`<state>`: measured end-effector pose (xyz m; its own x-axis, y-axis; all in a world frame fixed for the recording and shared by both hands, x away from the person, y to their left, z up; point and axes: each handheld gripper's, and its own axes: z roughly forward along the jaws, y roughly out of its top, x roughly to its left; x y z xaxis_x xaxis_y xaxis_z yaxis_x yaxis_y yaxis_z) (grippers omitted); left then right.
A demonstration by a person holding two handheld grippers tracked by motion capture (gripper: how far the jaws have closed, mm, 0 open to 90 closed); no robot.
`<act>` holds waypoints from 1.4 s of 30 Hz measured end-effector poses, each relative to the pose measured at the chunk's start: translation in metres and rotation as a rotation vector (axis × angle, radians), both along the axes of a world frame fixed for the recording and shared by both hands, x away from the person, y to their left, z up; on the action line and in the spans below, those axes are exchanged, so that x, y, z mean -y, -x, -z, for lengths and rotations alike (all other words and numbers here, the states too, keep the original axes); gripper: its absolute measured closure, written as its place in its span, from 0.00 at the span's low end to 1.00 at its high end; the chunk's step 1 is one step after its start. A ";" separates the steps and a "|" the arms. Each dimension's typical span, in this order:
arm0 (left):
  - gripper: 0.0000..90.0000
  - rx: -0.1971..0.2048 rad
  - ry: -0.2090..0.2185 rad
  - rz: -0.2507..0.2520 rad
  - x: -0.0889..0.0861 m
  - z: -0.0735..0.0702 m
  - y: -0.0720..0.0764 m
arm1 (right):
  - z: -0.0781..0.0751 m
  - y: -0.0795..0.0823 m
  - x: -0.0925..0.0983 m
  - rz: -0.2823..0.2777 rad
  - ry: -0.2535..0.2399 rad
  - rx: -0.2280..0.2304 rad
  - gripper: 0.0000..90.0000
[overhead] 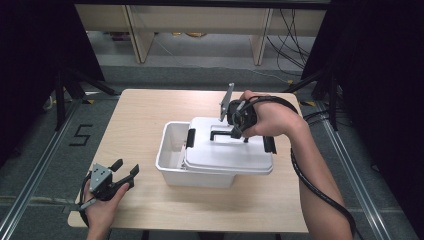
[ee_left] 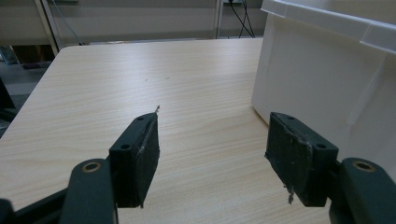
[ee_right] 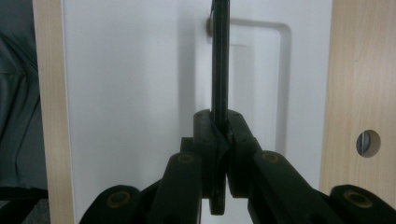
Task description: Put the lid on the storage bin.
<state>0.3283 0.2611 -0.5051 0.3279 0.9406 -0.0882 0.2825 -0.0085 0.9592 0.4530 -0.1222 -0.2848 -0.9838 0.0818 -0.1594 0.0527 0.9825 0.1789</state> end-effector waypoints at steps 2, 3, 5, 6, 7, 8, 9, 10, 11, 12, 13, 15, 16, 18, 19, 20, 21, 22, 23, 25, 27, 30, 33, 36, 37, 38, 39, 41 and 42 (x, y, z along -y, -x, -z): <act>0.38 -0.003 -0.001 -0.001 0.000 0.000 0.000 | 0.000 -0.002 -0.002 -0.012 0.005 0.001 0.95; 0.38 -0.005 -0.003 0.000 0.000 0.000 0.000 | 0.001 -0.002 -0.003 -0.012 -0.003 -0.003 0.95; 0.38 -0.007 -0.004 0.000 0.000 0.000 0.000 | 0.001 -0.004 -0.005 -0.028 -0.002 0.003 0.95; 0.38 -0.007 -0.004 0.000 0.000 0.000 0.000 | 0.002 -0.004 -0.007 -0.028 -0.012 0.000 0.95; 0.38 -0.005 -0.003 0.000 0.000 0.000 0.000 | 0.003 -0.006 -0.009 -0.049 -0.017 0.008 0.95; 0.38 -0.005 -0.003 0.001 0.000 0.000 0.000 | 0.003 -0.006 -0.009 -0.049 -0.017 0.008 0.95; 0.38 -0.004 -0.002 0.000 0.000 0.000 0.000 | 0.003 -0.005 -0.011 -0.023 -0.014 0.000 0.95; 0.38 -0.003 -0.002 0.000 0.000 0.000 0.000 | 0.003 -0.005 -0.012 -0.019 -0.012 -0.002 0.95; 0.38 -0.003 -0.001 0.000 0.000 0.000 0.000 | 0.004 -0.006 -0.013 -0.039 -0.019 -0.005 0.95; 0.38 -0.003 -0.001 -0.001 0.000 0.000 0.000 | 0.003 -0.005 -0.014 -0.023 -0.017 -0.011 0.95; 0.38 -0.004 0.000 -0.001 0.000 0.000 0.000 | 0.003 -0.005 -0.015 -0.019 -0.018 -0.006 0.95; 0.38 -0.004 0.000 0.000 0.000 0.000 0.000 | 0.004 -0.006 -0.017 -0.016 -0.024 -0.007 0.95; 0.38 -0.003 0.000 0.000 0.000 0.000 0.000 | 0.004 -0.007 -0.017 -0.028 -0.023 -0.003 0.95; 0.38 -0.003 -0.002 0.001 0.000 0.000 0.000 | 0.004 -0.008 -0.019 -0.029 -0.021 0.003 0.95; 0.38 -0.003 -0.001 0.001 0.000 0.000 0.000 | 0.004 -0.008 -0.020 -0.035 -0.025 0.004 0.95; 0.38 -0.003 -0.002 0.001 0.000 0.000 0.000 | 0.005 -0.007 -0.021 -0.013 -0.033 -0.004 0.95; 0.38 -0.004 -0.002 0.000 0.000 0.000 0.000 | 0.004 -0.008 -0.023 -0.026 -0.022 0.002 0.95; 0.38 -0.004 -0.001 0.001 0.000 0.000 0.000 | 0.005 -0.009 -0.024 -0.037 -0.029 0.005 0.95; 0.38 -0.005 -0.002 0.001 0.000 0.000 0.000 | 0.006 -0.009 -0.025 -0.031 -0.036 0.005 0.95; 0.38 -0.006 -0.001 0.002 0.000 0.000 0.000 | 0.007 -0.009 -0.028 -0.040 -0.038 0.004 0.95; 0.38 -0.004 0.000 0.001 0.000 0.000 0.000 | 0.007 -0.009 -0.030 -0.026 -0.040 -0.002 0.95; 0.38 -0.004 0.000 0.001 0.000 0.000 0.000 | 0.008 -0.009 -0.033 -0.031 -0.037 0.001 0.95; 0.38 -0.004 -0.001 0.002 0.000 0.000 0.000 | 0.009 -0.010 -0.036 -0.039 -0.035 0.002 0.95; 0.38 -0.004 -0.001 0.003 0.000 0.000 0.000 | 0.009 -0.009 -0.038 -0.028 -0.032 0.000 0.95; 0.38 -0.006 -0.002 0.003 0.000 0.000 0.000 | 0.009 -0.010 -0.038 -0.033 -0.033 0.003 0.95; 0.38 -0.006 -0.002 0.003 0.000 0.000 0.000 | 0.009 -0.009 -0.039 -0.019 -0.034 -0.002 0.95; 0.38 -0.006 -0.001 0.003 0.000 0.000 0.000 | 0.009 -0.010 -0.040 -0.038 -0.032 -0.002 0.95; 0.38 -0.005 -0.002 0.003 0.000 0.000 0.000 | 0.010 -0.010 -0.040 -0.033 -0.028 0.000 0.95; 0.38 -0.004 -0.002 0.003 0.000 0.000 0.000 | 0.010 -0.011 -0.040 -0.047 -0.028 0.004 0.95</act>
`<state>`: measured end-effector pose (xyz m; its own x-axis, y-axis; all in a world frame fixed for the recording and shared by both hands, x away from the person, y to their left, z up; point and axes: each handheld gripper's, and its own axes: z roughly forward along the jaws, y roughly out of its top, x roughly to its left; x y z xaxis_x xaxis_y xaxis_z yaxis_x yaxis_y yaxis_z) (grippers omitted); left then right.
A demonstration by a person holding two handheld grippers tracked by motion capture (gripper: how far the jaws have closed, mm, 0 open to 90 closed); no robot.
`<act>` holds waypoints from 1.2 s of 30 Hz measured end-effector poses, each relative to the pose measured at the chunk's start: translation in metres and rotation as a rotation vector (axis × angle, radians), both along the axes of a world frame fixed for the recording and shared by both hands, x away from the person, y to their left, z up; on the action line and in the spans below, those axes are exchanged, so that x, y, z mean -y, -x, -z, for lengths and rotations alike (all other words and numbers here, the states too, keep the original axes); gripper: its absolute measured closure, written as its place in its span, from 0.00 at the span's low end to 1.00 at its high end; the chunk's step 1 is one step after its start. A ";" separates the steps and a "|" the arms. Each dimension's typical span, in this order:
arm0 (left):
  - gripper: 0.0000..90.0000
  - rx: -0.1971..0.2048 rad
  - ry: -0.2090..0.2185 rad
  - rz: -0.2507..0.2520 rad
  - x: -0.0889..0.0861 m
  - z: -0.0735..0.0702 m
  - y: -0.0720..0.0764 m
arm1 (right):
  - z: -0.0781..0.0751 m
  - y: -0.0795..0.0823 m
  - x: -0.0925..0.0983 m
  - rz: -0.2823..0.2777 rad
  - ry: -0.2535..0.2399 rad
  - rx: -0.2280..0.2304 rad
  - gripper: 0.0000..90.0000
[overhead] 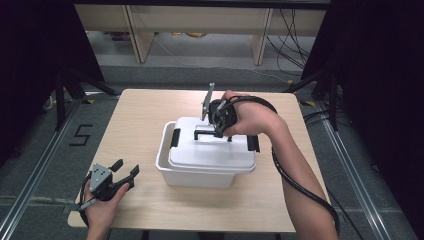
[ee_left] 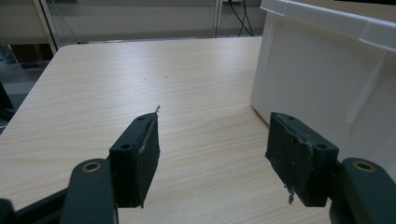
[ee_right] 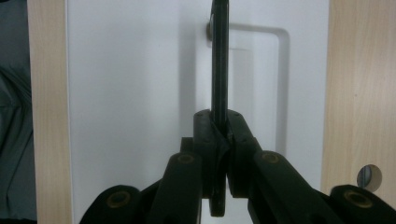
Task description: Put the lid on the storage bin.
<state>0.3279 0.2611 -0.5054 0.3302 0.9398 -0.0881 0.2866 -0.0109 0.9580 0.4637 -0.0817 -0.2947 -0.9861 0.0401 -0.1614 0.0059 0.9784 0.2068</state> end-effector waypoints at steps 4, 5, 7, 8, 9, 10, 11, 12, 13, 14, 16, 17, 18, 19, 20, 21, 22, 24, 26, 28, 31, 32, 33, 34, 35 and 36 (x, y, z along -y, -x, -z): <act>0.38 0.001 0.000 0.000 0.000 0.000 0.000 | 0.000 0.002 -0.002 0.022 0.004 -0.005 0.95; 0.38 0.001 0.001 0.000 0.000 0.000 0.000 | 0.000 0.002 -0.003 0.017 0.008 0.000 0.95; 0.38 0.001 0.001 -0.001 0.000 0.000 0.000 | 0.000 0.002 -0.005 0.014 0.004 -0.002 0.95; 0.38 0.001 0.001 -0.002 0.000 0.000 0.000 | 0.000 0.003 -0.005 0.025 0.007 -0.005 0.95; 0.38 0.000 0.002 -0.002 0.000 0.000 0.000 | -0.001 0.003 -0.006 0.034 0.005 -0.009 0.95; 0.38 0.000 0.001 -0.001 0.000 0.000 0.000 | -0.001 0.002 -0.007 0.010 0.005 0.003 0.95; 0.38 0.000 0.001 -0.001 0.000 0.000 0.000 | -0.001 0.001 -0.008 0.006 0.007 0.001 0.95; 0.38 0.001 0.000 0.000 0.000 0.000 0.000 | -0.001 0.001 -0.009 -0.002 0.004 0.000 0.95; 0.38 0.001 0.000 0.000 0.000 0.000 0.000 | -0.002 0.001 -0.009 -0.004 0.003 0.002 0.95; 0.38 0.001 0.001 0.000 0.000 0.000 0.000 | -0.003 0.002 -0.010 0.005 0.011 0.000 0.95; 0.38 0.000 0.001 0.000 0.000 0.000 0.000 | -0.003 0.002 -0.011 0.011 0.005 0.006 0.95; 0.38 0.000 0.000 0.001 0.000 0.000 0.000 | -0.002 0.002 -0.012 0.008 0.001 0.006 0.95; 0.38 -0.001 0.000 0.001 0.000 0.000 0.000 | -0.002 0.002 -0.012 0.006 0.002 0.005 0.95; 0.38 -0.001 0.000 0.001 0.000 0.000 0.000 | -0.003 0.002 -0.013 0.009 0.007 0.005 0.95; 0.38 0.000 0.000 0.002 0.000 0.000 0.000 | -0.003 0.003 -0.014 0.014 0.003 0.003 0.95; 0.38 0.000 0.000 0.002 0.000 0.000 0.000 | -0.002 0.002 -0.015 0.002 0.003 0.007 0.95; 0.38 0.000 0.000 0.002 0.000 0.000 0.000 | -0.002 0.003 -0.015 0.009 0.003 0.005 0.95; 0.38 0.000 0.000 0.003 0.000 0.000 0.000 | -0.003 0.003 -0.018 0.017 0.008 0.001 0.95; 0.38 0.000 0.000 0.003 0.000 0.000 0.000 | -0.001 0.002 -0.019 0.003 0.000 0.008 0.95; 0.38 0.001 0.001 0.003 0.000 0.000 0.000 | -0.001 0.003 -0.021 0.015 0.005 0.004 0.95; 0.38 0.000 0.001 0.002 0.000 0.000 0.000 | 0.000 0.002 -0.024 0.007 -0.004 0.006 0.95; 0.38 -0.001 0.000 0.003 0.000 0.000 0.000 | 0.000 0.002 -0.025 0.005 0.011 0.005 0.95; 0.38 0.000 0.001 0.003 0.000 0.000 0.000 | 0.000 0.002 -0.025 0.005 0.008 0.010 0.95; 0.38 -0.001 0.000 0.004 0.000 0.000 0.000 | 0.001 0.001 -0.026 0.001 0.002 0.007 0.95; 0.38 0.002 0.002 0.007 0.000 0.000 -0.001 | 0.001 0.001 -0.027 0.002 0.001 0.006 0.95; 0.38 0.007 0.006 0.010 0.000 0.001 -0.001 | 0.001 0.001 -0.027 0.005 0.002 0.009 0.95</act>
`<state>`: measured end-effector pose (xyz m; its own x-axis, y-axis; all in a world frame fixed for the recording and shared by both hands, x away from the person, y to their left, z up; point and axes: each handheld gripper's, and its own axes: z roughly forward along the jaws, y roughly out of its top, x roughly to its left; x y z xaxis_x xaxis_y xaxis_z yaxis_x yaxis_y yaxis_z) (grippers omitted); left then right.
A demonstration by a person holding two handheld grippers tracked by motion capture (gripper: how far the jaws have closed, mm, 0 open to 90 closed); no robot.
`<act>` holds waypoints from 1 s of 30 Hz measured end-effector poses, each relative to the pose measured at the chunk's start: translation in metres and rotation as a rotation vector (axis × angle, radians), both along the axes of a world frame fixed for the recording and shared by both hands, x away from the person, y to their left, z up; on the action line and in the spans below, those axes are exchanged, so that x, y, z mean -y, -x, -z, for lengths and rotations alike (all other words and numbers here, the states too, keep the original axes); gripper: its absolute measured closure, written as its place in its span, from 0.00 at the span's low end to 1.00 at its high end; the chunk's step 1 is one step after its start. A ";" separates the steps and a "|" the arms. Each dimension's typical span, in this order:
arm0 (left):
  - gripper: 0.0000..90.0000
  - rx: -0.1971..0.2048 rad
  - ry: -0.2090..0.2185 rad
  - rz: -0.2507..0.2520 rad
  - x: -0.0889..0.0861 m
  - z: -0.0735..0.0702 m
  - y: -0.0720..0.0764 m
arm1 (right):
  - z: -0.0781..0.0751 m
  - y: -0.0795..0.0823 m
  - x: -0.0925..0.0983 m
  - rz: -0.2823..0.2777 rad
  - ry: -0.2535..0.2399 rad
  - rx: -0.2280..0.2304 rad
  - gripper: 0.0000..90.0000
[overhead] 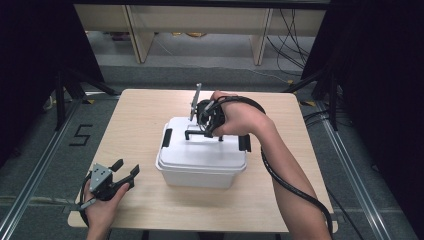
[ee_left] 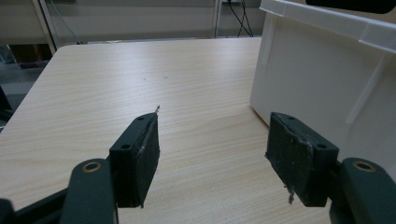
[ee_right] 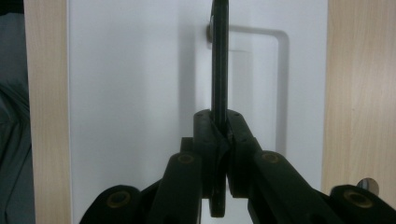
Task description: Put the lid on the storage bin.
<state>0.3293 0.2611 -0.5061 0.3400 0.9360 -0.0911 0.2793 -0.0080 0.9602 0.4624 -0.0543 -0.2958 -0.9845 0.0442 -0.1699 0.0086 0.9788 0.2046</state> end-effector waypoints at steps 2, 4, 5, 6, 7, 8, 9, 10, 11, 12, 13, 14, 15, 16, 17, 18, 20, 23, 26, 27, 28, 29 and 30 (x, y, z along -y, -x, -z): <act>0.38 -0.002 -0.001 -0.002 0.000 0.000 0.000 | 0.000 0.001 -0.001 0.008 0.000 -0.005 0.95; 0.38 -0.008 -0.006 -0.007 0.000 -0.001 0.001 | 0.001 0.000 -0.003 -0.004 0.000 -0.003 0.95; 0.38 -0.006 -0.004 -0.007 0.000 -0.001 0.001 | 0.001 0.000 -0.003 0.003 0.007 -0.006 0.95; 0.38 -0.006 -0.004 -0.008 0.000 -0.001 0.001 | 0.002 0.001 -0.004 0.015 0.007 -0.007 0.95; 0.38 -0.006 -0.002 -0.009 -0.001 -0.001 0.001 | 0.002 0.000 -0.004 -0.008 0.002 -0.006 0.95; 0.38 -0.006 -0.001 -0.011 -0.001 -0.001 0.001 | 0.003 0.000 -0.005 0.002 0.003 -0.008 0.95; 0.38 -0.006 -0.002 -0.010 -0.001 -0.001 0.001 | 0.003 0.000 -0.005 0.007 0.008 -0.006 0.95; 0.38 -0.006 -0.002 -0.010 -0.001 -0.001 0.001 | 0.004 0.001 -0.006 0.015 0.003 -0.013 0.95; 0.38 -0.006 -0.002 -0.010 -0.001 -0.001 0.001 | 0.005 0.001 -0.006 0.020 0.002 -0.017 0.95; 0.38 -0.006 -0.002 -0.010 -0.001 -0.001 0.001 | 0.004 0.000 -0.006 0.021 0.001 -0.015 0.95; 0.38 -0.006 -0.003 -0.010 -0.001 -0.001 0.001 | 0.004 0.000 -0.006 0.010 0.002 -0.009 0.95; 0.38 -0.007 -0.004 -0.009 -0.001 -0.001 0.001 | 0.003 0.000 -0.007 0.019 0.005 -0.010 0.95; 0.38 -0.009 -0.005 -0.009 -0.001 -0.001 0.001 | 0.003 0.000 -0.007 0.019 0.006 -0.010 0.95; 0.38 -0.010 -0.004 -0.011 0.000 -0.001 0.001 | 0.002 0.001 -0.007 0.022 0.006 -0.007 0.95; 0.38 -0.009 -0.005 -0.010 0.000 -0.001 0.001 | 0.002 0.000 -0.006 0.008 -0.001 -0.002 0.95; 0.38 -0.008 -0.006 -0.007 -0.001 -0.001 0.001 | 0.002 0.001 -0.006 0.011 -0.004 -0.006 0.95; 0.38 -0.008 -0.004 -0.009 -0.001 0.000 0.001 | 0.001 0.001 -0.006 0.003 -0.003 -0.005 0.95; 0.38 -0.009 -0.005 -0.009 -0.001 0.000 0.001 | 0.002 0.000 -0.006 0.000 -0.001 -0.008 0.95; 0.38 -0.007 -0.004 -0.008 -0.001 -0.001 0.001 | 0.002 0.001 -0.005 0.009 -0.004 -0.008 0.95; 0.38 -0.007 -0.004 -0.008 -0.001 -0.001 0.001 | 0.002 0.002 -0.005 0.018 -0.007 -0.012 0.95; 0.38 -0.008 -0.004 -0.009 -0.001 0.000 0.001 | 0.002 0.002 -0.005 0.021 -0.012 -0.013 0.95; 0.38 -0.009 -0.004 -0.009 -0.001 0.000 0.001 | 0.002 0.002 -0.005 0.018 -0.013 -0.010 0.95; 0.38 -0.011 -0.004 -0.010 -0.001 0.000 0.001 | 0.001 0.003 -0.005 0.019 -0.009 -0.008 0.95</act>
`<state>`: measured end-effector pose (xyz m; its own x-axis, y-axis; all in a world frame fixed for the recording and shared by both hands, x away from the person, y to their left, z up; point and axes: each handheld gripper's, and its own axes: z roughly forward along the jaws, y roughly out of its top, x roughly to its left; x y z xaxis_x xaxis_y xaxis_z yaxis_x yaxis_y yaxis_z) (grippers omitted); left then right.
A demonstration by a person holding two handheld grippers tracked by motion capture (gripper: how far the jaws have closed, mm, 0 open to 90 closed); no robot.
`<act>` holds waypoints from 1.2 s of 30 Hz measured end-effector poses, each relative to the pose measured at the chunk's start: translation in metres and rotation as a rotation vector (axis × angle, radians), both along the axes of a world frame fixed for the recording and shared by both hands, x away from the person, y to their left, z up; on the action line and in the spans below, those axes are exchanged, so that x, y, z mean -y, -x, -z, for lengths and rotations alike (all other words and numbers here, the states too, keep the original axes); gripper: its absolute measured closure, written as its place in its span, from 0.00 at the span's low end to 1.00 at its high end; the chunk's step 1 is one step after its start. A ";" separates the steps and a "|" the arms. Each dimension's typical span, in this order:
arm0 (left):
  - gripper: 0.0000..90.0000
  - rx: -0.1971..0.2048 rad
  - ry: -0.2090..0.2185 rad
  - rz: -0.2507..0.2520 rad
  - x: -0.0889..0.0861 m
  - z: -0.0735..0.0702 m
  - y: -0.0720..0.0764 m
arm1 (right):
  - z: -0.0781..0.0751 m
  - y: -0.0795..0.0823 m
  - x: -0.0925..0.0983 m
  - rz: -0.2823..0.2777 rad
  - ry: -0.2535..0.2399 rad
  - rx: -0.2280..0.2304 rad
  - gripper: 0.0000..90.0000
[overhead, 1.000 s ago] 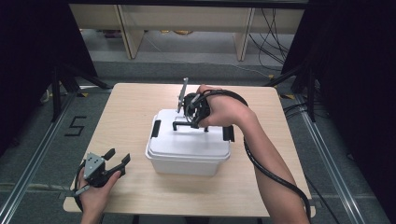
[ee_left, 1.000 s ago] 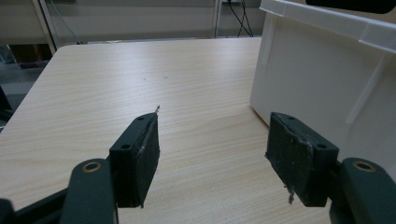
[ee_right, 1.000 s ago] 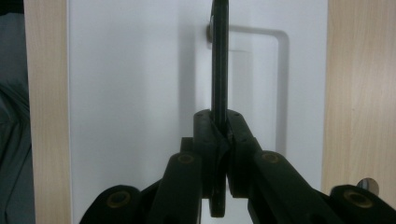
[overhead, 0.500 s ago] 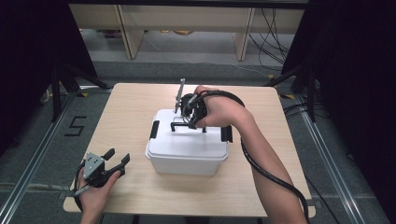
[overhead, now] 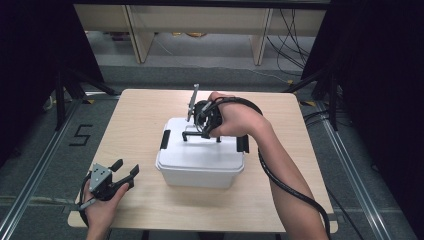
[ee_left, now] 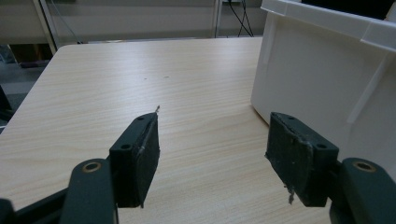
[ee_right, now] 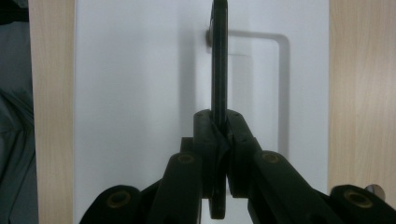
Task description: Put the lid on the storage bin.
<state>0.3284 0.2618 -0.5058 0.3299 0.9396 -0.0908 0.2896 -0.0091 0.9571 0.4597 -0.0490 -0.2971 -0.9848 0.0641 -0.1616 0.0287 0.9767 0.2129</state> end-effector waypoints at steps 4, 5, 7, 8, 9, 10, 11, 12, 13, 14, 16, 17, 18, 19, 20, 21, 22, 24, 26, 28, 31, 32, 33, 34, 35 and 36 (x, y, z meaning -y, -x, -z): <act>0.38 0.001 -0.001 0.000 0.000 0.000 0.000 | -0.001 0.000 0.000 0.000 -0.020 -0.002 0.95; 0.38 0.001 -0.001 -0.001 0.000 0.000 0.000 | -0.003 0.000 0.000 -0.002 -0.017 -0.003 0.95; 0.38 0.008 0.003 0.006 0.000 0.001 -0.001 | -0.003 0.000 0.000 -0.009 -0.024 0.002 0.95; 0.38 0.008 0.003 0.007 0.000 0.001 -0.001 | -0.004 0.000 0.000 -0.007 -0.023 0.001 0.95; 0.38 0.008 0.003 0.008 0.000 0.001 -0.001 | -0.004 0.000 0.000 -0.006 -0.026 0.002 0.95; 0.38 0.008 0.002 0.009 0.000 0.001 -0.001 | -0.004 0.000 0.000 -0.016 -0.025 0.005 0.95; 0.38 0.008 0.002 0.008 0.000 0.001 -0.001 | -0.005 0.001 0.000 -0.005 -0.028 0.006 0.95; 0.38 0.008 0.002 0.008 0.000 0.001 -0.001 | -0.006 0.001 0.000 0.007 -0.029 0.002 0.95; 0.38 0.008 0.003 0.008 0.000 0.001 -0.001 | -0.005 0.001 0.000 -0.002 -0.041 0.001 0.95; 0.38 0.003 0.000 0.006 0.000 0.001 -0.001 | -0.006 0.002 0.000 0.015 -0.039 -0.005 0.95; 0.38 -0.002 -0.003 0.004 0.000 0.000 0.000 | -0.005 0.000 0.001 0.002 -0.048 -0.001 0.95; 0.38 -0.002 -0.003 0.004 0.000 0.000 0.000 | -0.006 0.002 0.001 0.023 -0.048 -0.011 0.95; 0.38 -0.001 -0.004 0.004 0.000 0.000 0.000 | -0.006 0.000 0.002 0.006 -0.053 -0.003 0.95; 0.38 -0.001 -0.004 0.004 0.000 0.000 0.000 | -0.007 0.001 0.002 0.017 -0.057 -0.008 0.95; 0.38 -0.001 -0.004 0.004 0.000 0.000 0.000 | -0.007 0.000 0.002 0.004 -0.065 -0.009 0.95; 0.38 -0.002 -0.003 0.003 0.000 0.000 0.000 | -0.008 0.000 0.002 -0.001 -0.076 -0.006 0.95; 0.38 -0.002 -0.002 0.004 0.000 0.000 0.000 | -0.009 0.001 0.002 0.007 -0.080 -0.017 0.95; 0.38 -0.002 -0.004 0.003 0.000 0.000 0.000 | -0.010 0.001 0.001 -0.002 -0.078 -0.009 0.95; 0.38 0.007 0.003 0.006 0.000 0.001 -0.001 | -0.010 0.001 0.000 0.008 -0.078 -0.008 0.95; 0.38 -0.001 -0.002 0.002 0.000 0.000 0.000 | -0.009 0.000 -0.001 0.004 -0.083 -0.010 0.95; 0.38 -0.002 -0.001 0.001 -0.001 0.000 0.000 | -0.006 0.000 -0.001 0.024 -0.077 -0.014 0.95; 0.38 -0.003 -0.001 0.001 -0.001 0.000 0.000 | -0.005 -0.002 -0.002 0.010 -0.078 -0.006 0.95; 0.38 -0.004 -0.002 0.002 -0.001 0.000 0.000 | -0.004 -0.002 -0.002 0.007 -0.067 -0.010 0.95; 0.38 0.002 0.003 0.004 -0.001 0.001 0.000 | -0.003 0.000 -0.002 0.042 -0.069 -0.019 0.95; 0.38 0.005 0.004 0.006 0.000 0.001 -0.001 | -0.002 -0.001 -0.002 0.036 -0.073 -0.016 0.95; 0.38 0.005 0.004 0.006 0.000 0.001 -0.001 | -0.001 -0.002 -0.002 0.020 -0.079 -0.016 0.95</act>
<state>0.3290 0.2622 -0.5068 0.3364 0.9371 -0.0928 0.2847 -0.0073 0.9586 0.4622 -0.0468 -0.2959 -0.9855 0.0958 -0.1400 0.0520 0.9562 0.2882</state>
